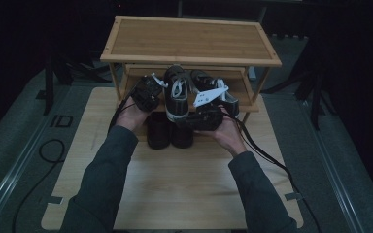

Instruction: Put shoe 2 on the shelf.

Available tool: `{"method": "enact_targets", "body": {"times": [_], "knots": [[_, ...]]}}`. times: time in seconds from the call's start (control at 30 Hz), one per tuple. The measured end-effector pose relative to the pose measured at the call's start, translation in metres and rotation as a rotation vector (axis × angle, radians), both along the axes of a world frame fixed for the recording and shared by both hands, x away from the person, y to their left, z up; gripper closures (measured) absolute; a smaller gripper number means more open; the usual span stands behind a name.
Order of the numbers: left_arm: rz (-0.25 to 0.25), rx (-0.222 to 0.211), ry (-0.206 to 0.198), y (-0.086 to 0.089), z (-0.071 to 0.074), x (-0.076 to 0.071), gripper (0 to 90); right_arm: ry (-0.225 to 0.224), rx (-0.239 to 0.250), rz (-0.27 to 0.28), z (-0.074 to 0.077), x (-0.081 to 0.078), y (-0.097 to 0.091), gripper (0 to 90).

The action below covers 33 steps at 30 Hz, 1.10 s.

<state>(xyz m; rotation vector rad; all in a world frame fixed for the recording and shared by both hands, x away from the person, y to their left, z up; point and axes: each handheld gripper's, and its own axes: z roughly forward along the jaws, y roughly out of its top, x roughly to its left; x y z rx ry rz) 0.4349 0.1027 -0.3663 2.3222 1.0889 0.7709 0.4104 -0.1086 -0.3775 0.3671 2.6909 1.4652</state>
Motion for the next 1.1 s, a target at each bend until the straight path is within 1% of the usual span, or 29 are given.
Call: {"method": "enact_targets", "body": {"times": [0.03,0.07,0.13,0.4,0.43,0.47,0.53,0.57,0.6,0.63,0.7,0.77,0.8,0.97,1.0,1.1], "knots": [[0.0,0.0,0.001,0.0,0.0,0.0,90.0,-0.007,0.002,-0.007,0.0,0.001,-0.001,90.0],[0.0,-0.001,0.002,0.0,0.0,0.0,90.0,-0.002,0.005,-0.008,0.001,0.002,-0.001,90.0],[0.0,-0.002,0.001,0.0,0.0,0.0,90.0,-0.007,0.007,-0.009,0.002,0.002,0.0,90.0],[0.003,-0.004,0.001,0.0,0.0,0.0,90.0,-0.043,-0.027,-0.002,0.004,0.002,0.013,90.0],[0.002,-0.005,0.002,0.0,0.0,0.0,90.0,-0.042,-0.036,-0.005,0.003,0.002,0.013,90.0],[0.002,-0.005,0.002,0.001,0.0,0.0,90.0,-0.052,-0.055,-0.018,0.001,0.002,0.013,90.0],[0.003,-0.006,0.001,0.001,0.0,0.0,90.0,-0.06,-0.051,-0.048,0.0,0.005,0.011,90.0],[0.002,-0.009,0.003,0.001,0.0,0.0,90.0,-0.054,-0.044,-0.049,0.0,0.006,0.011,90.0],[0.002,-0.007,0.002,0.001,0.0,0.0,90.0,-0.058,-0.041,-0.049,0.001,0.006,0.011,90.0],[0.002,-0.007,0.002,0.001,0.0,0.0,90.0,-0.066,-0.042,-0.049,0.001,0.006,0.012,90.0],[0.002,-0.006,0.002,0.001,0.0,0.0,90.0,-0.062,-0.04,-0.046,0.001,0.007,0.014,90.0],[0.004,-0.006,0.001,0.001,0.0,0.0,90.0,-0.065,-0.047,-0.043,-0.001,0.007,0.015,90.0],[0.004,-0.006,0.001,0.0,0.0,0.0,90.0,-0.071,-0.045,-0.05,-0.002,0.007,0.015,90.0],[0.002,0.001,0.002,-0.001,0.0,0.0,90.0,-0.072,-0.034,-0.059,0.0,0.009,0.015,90.0],[0.002,0.001,0.002,-0.001,0.0,0.0,90.0,-0.07,-0.035,-0.077,0.0,0.011,0.014,90.0],[0.004,-0.004,0.002,0.0,0.0,0.0,90.0,-0.069,-0.035,-0.079,-0.002,0.012,0.016,90.0]]}}
